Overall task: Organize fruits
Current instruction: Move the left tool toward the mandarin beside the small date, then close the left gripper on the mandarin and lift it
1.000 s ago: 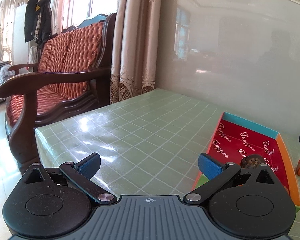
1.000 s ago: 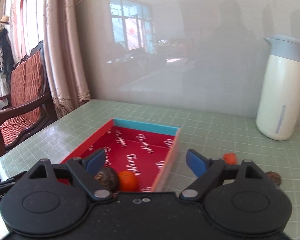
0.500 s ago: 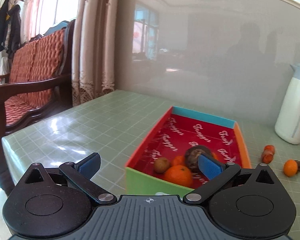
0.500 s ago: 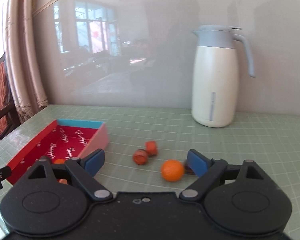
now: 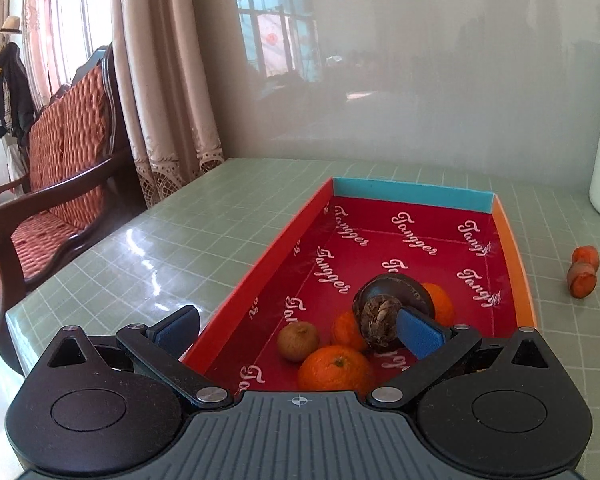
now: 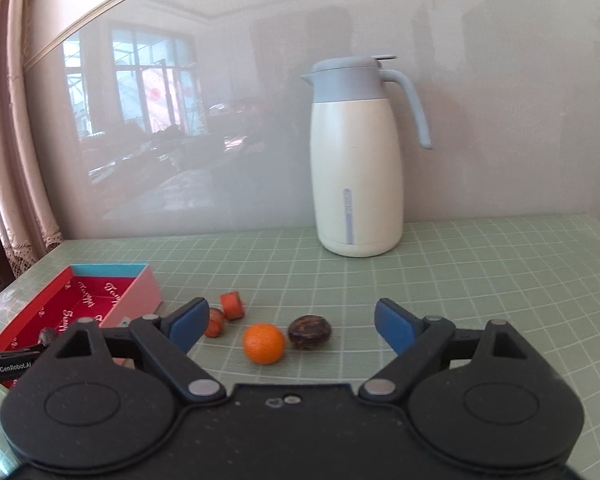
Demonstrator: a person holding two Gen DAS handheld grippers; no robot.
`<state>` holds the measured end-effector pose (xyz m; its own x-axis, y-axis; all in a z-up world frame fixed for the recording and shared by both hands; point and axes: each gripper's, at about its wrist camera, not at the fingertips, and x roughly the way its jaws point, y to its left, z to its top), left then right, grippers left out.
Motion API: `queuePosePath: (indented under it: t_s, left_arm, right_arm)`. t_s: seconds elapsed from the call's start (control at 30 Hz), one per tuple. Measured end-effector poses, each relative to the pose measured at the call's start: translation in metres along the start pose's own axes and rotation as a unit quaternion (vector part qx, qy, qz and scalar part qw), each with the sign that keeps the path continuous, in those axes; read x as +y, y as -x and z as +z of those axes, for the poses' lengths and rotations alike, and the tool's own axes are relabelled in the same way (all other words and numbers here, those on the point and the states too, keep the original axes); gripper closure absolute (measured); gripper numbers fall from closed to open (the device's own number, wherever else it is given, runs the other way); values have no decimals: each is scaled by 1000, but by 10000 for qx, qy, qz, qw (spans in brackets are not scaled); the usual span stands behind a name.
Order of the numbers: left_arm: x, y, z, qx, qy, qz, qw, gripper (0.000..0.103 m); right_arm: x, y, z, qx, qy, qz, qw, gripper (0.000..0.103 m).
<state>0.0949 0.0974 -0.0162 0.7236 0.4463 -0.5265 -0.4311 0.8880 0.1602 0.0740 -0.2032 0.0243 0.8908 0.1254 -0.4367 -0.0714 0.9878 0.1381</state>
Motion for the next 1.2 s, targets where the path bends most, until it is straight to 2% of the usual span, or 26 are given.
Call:
queuePosePath:
  t_s: [0.07,0.13,0.2,0.33,0.5,0.6,0.7,0.97,1.2]
  left_arm:
    - [-2,-3,7,-23,88,-47,9999,0]
    - [-1,3,11,-214,281,-174,9992,0]
    - [-6,10,15,-425,233,-244,9985,0]
    - [-24,23,18,-585,179,-806,9949,0]
    - [-63,41,19,-711,-202,-1400,9874,0]
    - [-89,52,18,-790,-444,-1680,9816,0]
    - [-116,62,13,-817,-721,-1942,9749,0]
    - [-176,66,-7,-775,-1442,-2393,9570,1]
    - [-204,63,-14,-683,-1768,-2662,9451,1]
  right_arm:
    - [-9,3,-1,-42,-62,-95,9999,13]
    - [-17,5,-1,-76,-116,-172,9998,13]
    - [-24,7,-1,-94,-181,-241,9995,13]
    - [-35,8,-3,-95,-246,-362,9990,13]
    - [-48,8,-6,-70,-290,-562,9980,13]
    - [-54,11,-7,-115,-305,-782,9964,0]
    - [-61,16,-9,-221,-262,-1104,9933,0]
    - [-82,19,-14,-218,-355,-1845,9819,0]
    - [-95,26,-16,-290,-397,-2113,9762,0]
